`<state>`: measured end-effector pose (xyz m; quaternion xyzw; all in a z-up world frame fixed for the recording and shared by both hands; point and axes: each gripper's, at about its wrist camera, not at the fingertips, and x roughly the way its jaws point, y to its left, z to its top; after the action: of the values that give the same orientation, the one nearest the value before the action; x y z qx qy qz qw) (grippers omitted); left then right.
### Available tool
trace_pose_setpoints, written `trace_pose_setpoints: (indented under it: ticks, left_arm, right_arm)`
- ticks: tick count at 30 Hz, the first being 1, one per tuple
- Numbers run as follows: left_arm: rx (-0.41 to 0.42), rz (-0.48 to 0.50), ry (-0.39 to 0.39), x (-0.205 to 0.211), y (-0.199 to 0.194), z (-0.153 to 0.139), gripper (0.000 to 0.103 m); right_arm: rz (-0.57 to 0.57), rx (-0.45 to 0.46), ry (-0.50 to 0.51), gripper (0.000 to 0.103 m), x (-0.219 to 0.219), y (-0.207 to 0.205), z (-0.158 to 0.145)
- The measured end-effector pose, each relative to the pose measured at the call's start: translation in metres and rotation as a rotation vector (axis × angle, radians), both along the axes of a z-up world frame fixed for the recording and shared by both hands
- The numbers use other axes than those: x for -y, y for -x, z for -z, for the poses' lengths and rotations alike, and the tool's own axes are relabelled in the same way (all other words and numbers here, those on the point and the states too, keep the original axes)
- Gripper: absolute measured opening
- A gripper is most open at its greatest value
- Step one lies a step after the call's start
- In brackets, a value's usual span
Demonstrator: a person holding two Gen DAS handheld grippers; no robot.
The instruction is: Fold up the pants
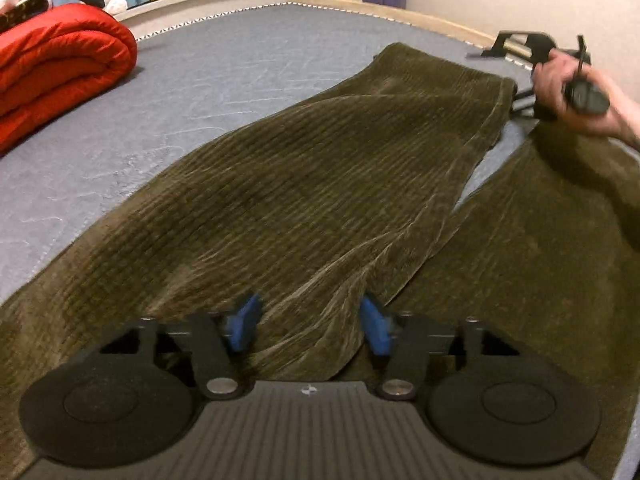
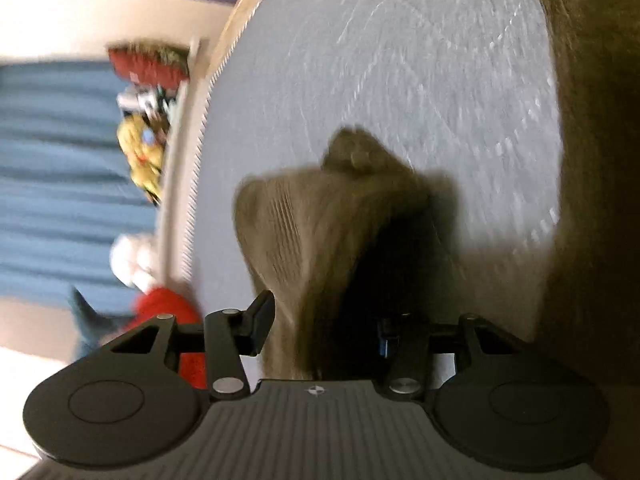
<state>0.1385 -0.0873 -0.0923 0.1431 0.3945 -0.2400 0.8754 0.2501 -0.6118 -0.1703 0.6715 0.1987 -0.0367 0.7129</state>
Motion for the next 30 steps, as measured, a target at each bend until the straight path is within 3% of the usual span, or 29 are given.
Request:
trace_pose_setpoints:
  ticks: [2, 7, 8, 10, 13, 15, 16, 18, 19, 20, 22, 25, 27, 30]
  left_arm:
    - [-0.003, -0.017, 0.008, -0.003, -0.005, -0.004, 0.035]
    - [-0.004, -0.025, 0.004, 0.0, -0.009, -0.006, 0.031]
    - [-0.004, -0.024, 0.004, 0.0, -0.009, -0.006, 0.031]
    - [-0.004, -0.023, 0.005, -0.001, -0.007, -0.007, 0.032]
    - [0.001, -0.024, 0.008, 0.0, -0.009, -0.007, 0.032]
    - [0.012, -0.016, 0.015, 0.001, -0.009, -0.007, 0.032]
    - [0.019, -0.012, 0.02, 0.001, -0.008, -0.008, 0.032]
    - [0.024, -0.016, 0.014, 0.003, -0.009, -0.01, 0.032]
    - [0.016, -0.02, 0.008, 0.003, -0.011, -0.009, 0.032]
    - [0.003, -0.024, 0.003, 0.003, -0.013, -0.007, 0.032]
    - [-0.019, -0.027, 0.009, -0.001, -0.015, -0.005, 0.033]
    - [-0.029, -0.023, 0.021, -0.004, -0.014, -0.007, 0.033]
    - [-0.027, -0.011, 0.016, -0.005, -0.013, -0.008, 0.033]
    - [-0.027, -0.008, 0.018, -0.006, -0.013, -0.008, 0.033]
  right_arm:
    - [0.047, 0.053, -0.065, 0.051, 0.019, -0.003, 0.002]
    - [0.063, 0.076, -0.115, 0.048, 0.041, -0.013, 0.019]
    - [0.051, 0.074, -0.099, 0.031, 0.04, -0.015, 0.02]
    - [0.037, 0.069, -0.056, 0.01, 0.036, -0.023, 0.016]
    - [0.027, 0.117, 0.021, 0.004, 0.036, -0.023, 0.002]
    - [0.047, 0.202, 0.197, 0.003, 0.03, -0.017, -0.032]
    - [0.083, 0.257, 0.334, 0.003, 0.022, -0.011, -0.056]
    - [0.184, 0.355, 0.753, 0.003, -0.017, 0.013, -0.107]
    - [0.23, 0.346, 0.926, 0.003, -0.037, 0.017, -0.118]
    - [0.271, 0.288, 0.987, 0.005, -0.046, 0.017, -0.119]
    - [0.289, 0.077, 0.903, 0.012, -0.038, 0.007, -0.099]
    - [0.284, -0.165, 0.59, 0.023, 0.002, 0.005, -0.047]
    - [0.331, -0.201, 0.398, 0.029, 0.029, 0.016, -0.022]
    - [0.353, -0.162, 0.302, 0.029, 0.046, 0.025, -0.015]
